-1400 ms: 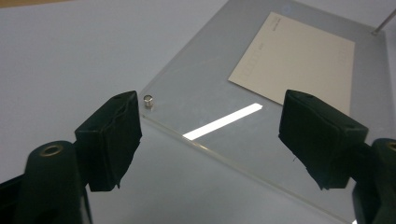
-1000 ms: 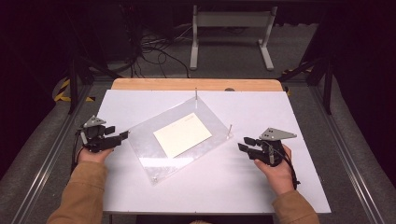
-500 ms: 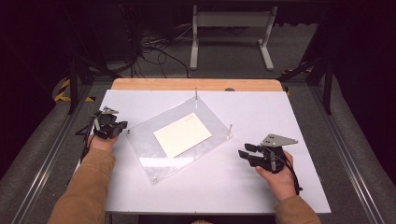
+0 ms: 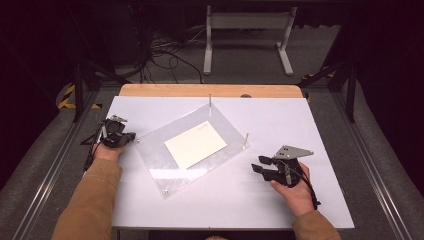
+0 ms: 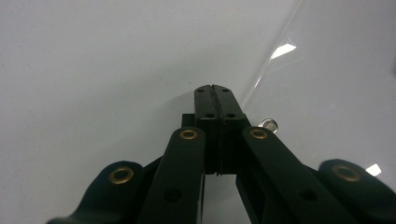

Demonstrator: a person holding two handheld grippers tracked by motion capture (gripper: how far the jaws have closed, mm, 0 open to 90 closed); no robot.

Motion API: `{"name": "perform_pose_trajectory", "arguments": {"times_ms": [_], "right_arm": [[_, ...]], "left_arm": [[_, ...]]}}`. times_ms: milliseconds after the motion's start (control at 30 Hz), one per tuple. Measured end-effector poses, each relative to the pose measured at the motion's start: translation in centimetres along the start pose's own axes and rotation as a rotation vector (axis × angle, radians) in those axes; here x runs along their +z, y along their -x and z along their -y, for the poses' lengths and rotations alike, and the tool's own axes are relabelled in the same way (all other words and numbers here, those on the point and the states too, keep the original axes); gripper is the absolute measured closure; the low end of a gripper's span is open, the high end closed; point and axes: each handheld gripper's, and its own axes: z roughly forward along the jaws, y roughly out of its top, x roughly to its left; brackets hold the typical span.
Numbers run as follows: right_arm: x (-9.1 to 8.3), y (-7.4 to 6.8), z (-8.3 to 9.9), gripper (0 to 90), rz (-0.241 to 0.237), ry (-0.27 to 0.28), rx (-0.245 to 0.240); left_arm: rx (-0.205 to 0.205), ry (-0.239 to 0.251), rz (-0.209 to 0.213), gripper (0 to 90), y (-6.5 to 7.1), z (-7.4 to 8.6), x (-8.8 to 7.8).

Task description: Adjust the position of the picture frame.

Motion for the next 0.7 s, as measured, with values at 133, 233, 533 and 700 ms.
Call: {"name": "perform_pose_trajectory", "arguments": {"times_ms": [133,233,533,700], "right_arm": [[-0.2,0.2,0.0,55.8,0.003,0.008,0.007],[-0.3,0.4,0.0,55.7,0.008,0.010,0.012],[-0.7,0.8,0.0,55.8,0.019,0.020,0.021],[-0.8,1.0,0.0,55.8,0.026,0.024,0.024]], "left_arm": [[0.027,-0.017,0.004,89.9,0.5,0.1,-0.2],[0.056,-0.038,0.051,89.9,1.3,0.5,-0.7],[0.089,-0.078,0.150,89.9,3.7,1.7,-1.7],[0.137,-0.081,0.204,90.0,5.8,2.6,-2.2]]}}
